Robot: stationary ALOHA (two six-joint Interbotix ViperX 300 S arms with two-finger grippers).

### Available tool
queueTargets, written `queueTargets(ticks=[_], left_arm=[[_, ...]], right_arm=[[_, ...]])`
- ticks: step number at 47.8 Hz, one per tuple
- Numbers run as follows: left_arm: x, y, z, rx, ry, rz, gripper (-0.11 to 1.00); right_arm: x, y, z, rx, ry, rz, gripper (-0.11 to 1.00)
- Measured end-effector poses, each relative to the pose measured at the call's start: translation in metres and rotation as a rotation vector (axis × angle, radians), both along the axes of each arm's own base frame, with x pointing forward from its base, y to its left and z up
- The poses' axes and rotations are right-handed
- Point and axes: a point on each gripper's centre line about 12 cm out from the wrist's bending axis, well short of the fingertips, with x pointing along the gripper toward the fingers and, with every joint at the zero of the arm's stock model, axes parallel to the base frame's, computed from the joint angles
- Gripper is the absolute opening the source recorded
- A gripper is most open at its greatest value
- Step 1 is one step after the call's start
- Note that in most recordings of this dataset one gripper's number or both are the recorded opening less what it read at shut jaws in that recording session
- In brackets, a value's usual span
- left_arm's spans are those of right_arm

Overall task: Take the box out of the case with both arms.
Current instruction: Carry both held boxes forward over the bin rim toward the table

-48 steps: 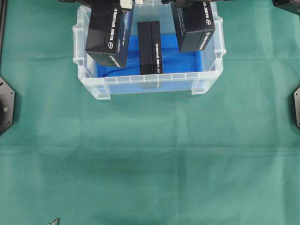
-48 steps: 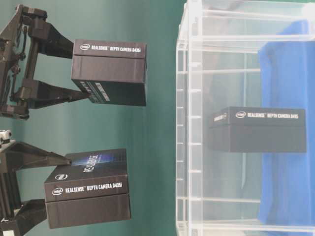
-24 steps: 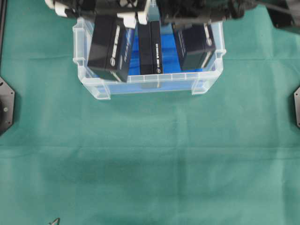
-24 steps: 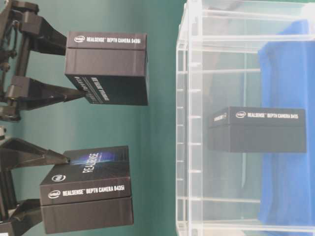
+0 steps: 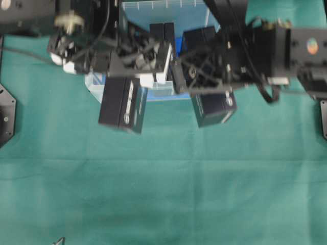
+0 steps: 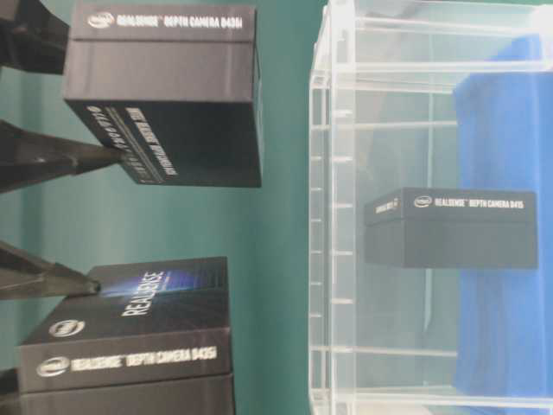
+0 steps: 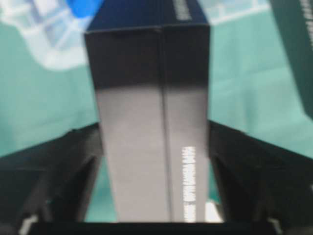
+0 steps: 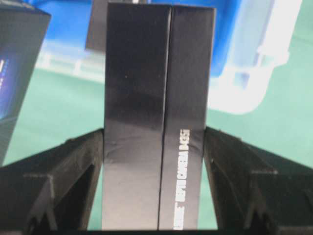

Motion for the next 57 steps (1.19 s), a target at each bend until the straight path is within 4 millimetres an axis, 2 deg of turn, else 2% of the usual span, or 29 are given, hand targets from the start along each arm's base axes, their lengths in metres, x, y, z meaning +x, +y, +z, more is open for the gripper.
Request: queueTargets(ticks=[15, 21, 30, 57], left_arm=[[-0.003, -0.055, -0.003, -0.028, -0.001, 0.009, 0.62], [-0.005, -0.069, -0.003, -0.033, -0.003, 0.006, 0.62], [-0.006, -0.076, -0.003, -0.038, -0.005, 0.013, 0.62], [-0.007, -0.078, -0.009, -0.023, 0.015, 0.008, 0.62]], right_arm=[[-0.006, 0.048, 0.000, 0.009, -0.022, -0.010, 0.65], [-0.009, 0.063, 0.000, 0.017, -0.028, -0.013, 0.65], [-0.011, 0.074, 0.000, 0.020, -0.033, 0.000, 0.65], [-0.011, 0.070, 0.001, -0.006, -0.040, -0.008, 0.65]])
